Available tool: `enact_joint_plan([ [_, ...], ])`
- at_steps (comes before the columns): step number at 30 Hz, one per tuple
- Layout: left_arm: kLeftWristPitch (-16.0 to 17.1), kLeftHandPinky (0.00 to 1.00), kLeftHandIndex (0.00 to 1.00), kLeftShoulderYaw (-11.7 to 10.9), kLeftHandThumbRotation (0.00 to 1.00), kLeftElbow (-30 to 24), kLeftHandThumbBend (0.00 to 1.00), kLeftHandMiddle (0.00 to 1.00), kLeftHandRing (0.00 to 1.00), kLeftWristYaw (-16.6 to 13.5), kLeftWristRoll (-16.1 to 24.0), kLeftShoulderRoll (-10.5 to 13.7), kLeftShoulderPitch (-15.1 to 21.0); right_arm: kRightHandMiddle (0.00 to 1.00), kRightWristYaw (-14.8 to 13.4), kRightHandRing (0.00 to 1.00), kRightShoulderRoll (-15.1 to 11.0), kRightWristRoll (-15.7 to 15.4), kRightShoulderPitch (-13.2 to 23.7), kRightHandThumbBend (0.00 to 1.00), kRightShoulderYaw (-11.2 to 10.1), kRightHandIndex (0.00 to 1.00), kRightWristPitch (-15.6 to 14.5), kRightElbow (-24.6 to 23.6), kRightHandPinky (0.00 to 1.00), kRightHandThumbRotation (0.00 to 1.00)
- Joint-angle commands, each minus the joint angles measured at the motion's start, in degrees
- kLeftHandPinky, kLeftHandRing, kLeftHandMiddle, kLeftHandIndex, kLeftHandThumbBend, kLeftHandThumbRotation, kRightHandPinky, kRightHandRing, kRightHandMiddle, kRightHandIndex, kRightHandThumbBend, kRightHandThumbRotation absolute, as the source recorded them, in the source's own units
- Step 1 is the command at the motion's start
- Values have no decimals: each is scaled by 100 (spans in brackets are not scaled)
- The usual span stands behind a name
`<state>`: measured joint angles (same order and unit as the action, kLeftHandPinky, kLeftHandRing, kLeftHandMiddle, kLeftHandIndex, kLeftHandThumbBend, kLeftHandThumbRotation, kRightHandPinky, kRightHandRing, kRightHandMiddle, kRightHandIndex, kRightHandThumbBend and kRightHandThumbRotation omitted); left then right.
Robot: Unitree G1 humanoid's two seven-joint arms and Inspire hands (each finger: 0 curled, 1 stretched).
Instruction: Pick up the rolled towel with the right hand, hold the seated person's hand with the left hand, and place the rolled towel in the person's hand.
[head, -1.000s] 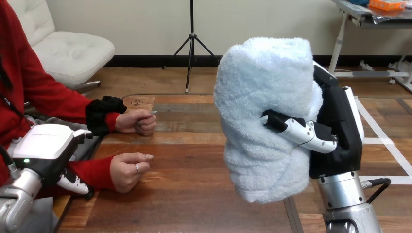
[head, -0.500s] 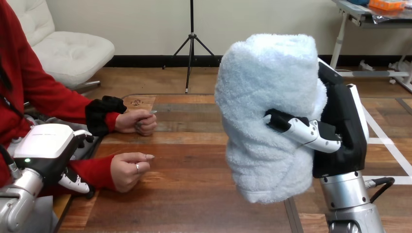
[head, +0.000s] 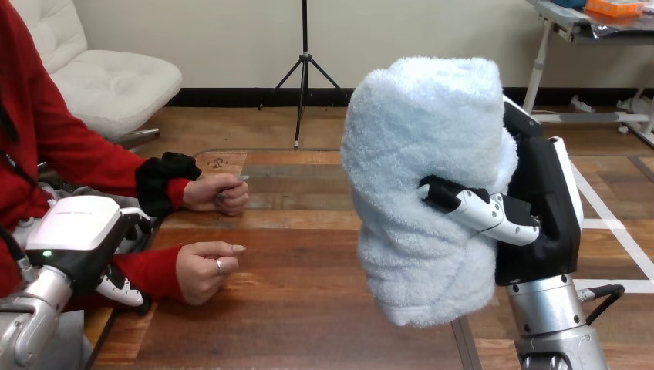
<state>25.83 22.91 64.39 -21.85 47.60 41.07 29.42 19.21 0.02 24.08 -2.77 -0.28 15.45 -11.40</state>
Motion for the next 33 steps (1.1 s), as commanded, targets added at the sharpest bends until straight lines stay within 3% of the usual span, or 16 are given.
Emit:
enact_joint_plan([
  [1,-61,57,68,193,13,-263,100,64,61,117,40,-80,139,43,-39,36,78,81,180,78,36,44,31,-450,28,0],
  [16,-139,51,61,155,3,-738,99,57,54,361,-51,-41,-54,43,-114,36,103,45,200,78,72,44,3,-453,28,0],
  [26,-172,49,58,94,0,-928,96,55,52,645,-193,-53,-167,43,-130,35,105,43,238,78,89,44,30,-406,28,0],
  [33,-107,46,55,112,0,-986,96,52,49,658,-283,-49,-225,43,-108,36,112,122,269,78,94,44,-5,-385,28,0],
])
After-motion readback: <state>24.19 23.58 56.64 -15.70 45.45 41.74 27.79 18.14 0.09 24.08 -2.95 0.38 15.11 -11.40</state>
